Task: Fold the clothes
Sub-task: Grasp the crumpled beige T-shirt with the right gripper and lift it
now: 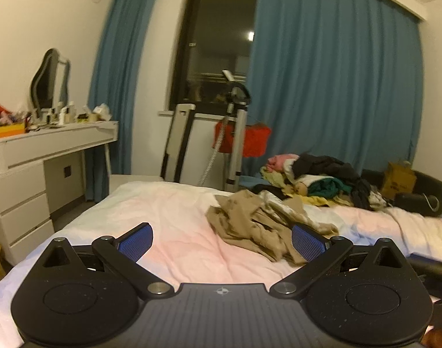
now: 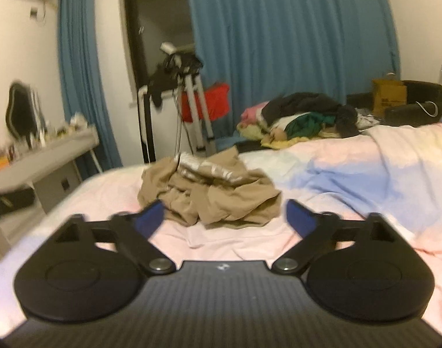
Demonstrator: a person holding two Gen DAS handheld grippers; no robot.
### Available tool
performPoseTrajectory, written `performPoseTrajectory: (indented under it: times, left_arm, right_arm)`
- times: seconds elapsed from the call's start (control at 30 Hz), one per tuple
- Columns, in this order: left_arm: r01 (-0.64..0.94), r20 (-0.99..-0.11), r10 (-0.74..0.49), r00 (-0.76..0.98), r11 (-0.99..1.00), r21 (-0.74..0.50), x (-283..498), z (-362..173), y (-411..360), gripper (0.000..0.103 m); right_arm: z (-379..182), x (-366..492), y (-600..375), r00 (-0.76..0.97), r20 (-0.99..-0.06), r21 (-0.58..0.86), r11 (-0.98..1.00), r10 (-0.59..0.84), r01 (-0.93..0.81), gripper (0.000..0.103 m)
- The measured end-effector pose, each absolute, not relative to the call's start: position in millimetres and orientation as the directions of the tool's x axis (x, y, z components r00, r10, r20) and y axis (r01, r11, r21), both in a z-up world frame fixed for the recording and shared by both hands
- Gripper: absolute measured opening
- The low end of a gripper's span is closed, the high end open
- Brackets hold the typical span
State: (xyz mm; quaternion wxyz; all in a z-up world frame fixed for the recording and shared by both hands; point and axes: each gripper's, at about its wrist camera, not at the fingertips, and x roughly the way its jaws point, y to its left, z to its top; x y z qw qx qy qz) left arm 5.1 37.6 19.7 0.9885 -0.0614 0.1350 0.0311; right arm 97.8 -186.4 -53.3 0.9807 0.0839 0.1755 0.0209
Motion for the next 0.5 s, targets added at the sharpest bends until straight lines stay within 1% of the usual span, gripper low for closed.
performPoseTrajectory:
  times: [0.07,0.13,0.17,0.33,0.4,0.43,0.47,0.5]
  left_arm:
    - [-0.097,-0.272,0.057,0.961,0.986,-0.133,10,20,49,0.103]
    - [-0.115,-0.277,0.07,0.958,0.982,-0.148,15,20,60,0.103]
    - [-0.122,-0.282,0.074,0.957,0.98,-0.155,18,19,65,0.103]
    - [-0.158,-0.322,0.084,0.943,0.965,-0.21,37,7,88,0.103]
    - [-0.155,-0.343,0.063,0.937,0.957,-0.245,44,-2,95,0.103]
    - [-0.146,-0.35,0.051,0.935,0.957,-0.251,47,-6,96,0.103]
    - [-0.136,-0.356,0.038,0.934,0.957,-0.255,51,-10,97,0.103]
    - [-0.126,-0.359,0.03,0.933,0.96,-0.249,55,-14,98,0.103]
  right_arm:
    - [-62,125,-174,0.918,-0.384,0.168,0.985,0.097,-0.034,0.068]
    - [-76,156,-158,0.903,-0.417,0.139,0.989,0.104,-0.05,0.062]
    - [-84,171,-150,0.897,-0.431,0.114,0.992,0.1,-0.056,0.062]
    - [-122,241,-127,0.88,-0.474,-0.035,0.998,0.027,-0.05,0.06]
    - [-132,265,-125,0.874,-0.486,-0.104,0.994,-0.018,-0.037,0.06]
    - [-134,273,-125,0.87,-0.492,-0.13,0.991,-0.031,-0.039,0.058]
    - [-136,280,-124,0.862,-0.505,-0.154,0.987,-0.04,-0.044,0.053]
    - [-135,285,-124,0.857,-0.513,-0.183,0.982,-0.06,-0.041,0.033]
